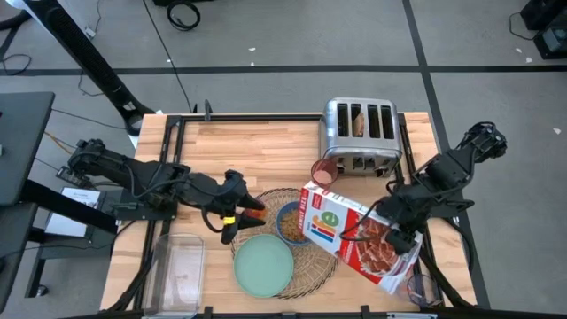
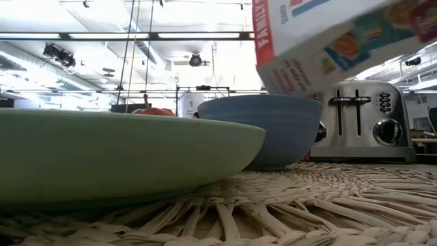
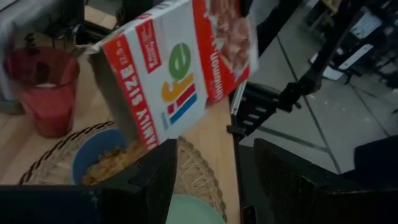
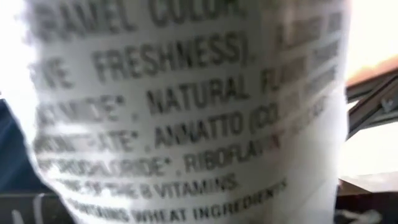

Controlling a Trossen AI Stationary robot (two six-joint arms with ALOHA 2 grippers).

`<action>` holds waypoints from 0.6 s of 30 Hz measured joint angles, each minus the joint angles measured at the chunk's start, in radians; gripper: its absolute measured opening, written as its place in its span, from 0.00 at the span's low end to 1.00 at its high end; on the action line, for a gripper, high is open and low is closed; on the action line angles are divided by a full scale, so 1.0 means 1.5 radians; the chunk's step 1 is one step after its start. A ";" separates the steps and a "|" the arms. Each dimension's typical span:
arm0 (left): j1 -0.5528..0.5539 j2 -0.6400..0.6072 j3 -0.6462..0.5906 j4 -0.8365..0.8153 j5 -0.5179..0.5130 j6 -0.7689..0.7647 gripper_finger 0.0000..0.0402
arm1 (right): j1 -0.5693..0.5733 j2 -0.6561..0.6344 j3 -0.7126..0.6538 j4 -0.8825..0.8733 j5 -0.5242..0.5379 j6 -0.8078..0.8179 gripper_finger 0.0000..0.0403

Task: Arrange a breakfast setting
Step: Pour the cereal from the cereal box into the blue bowl

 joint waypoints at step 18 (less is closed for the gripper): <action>0.002 -0.054 0.000 0.116 -0.001 -0.017 0.54 | 0.163 -0.001 -0.007 -0.052 0.217 -0.034 0.54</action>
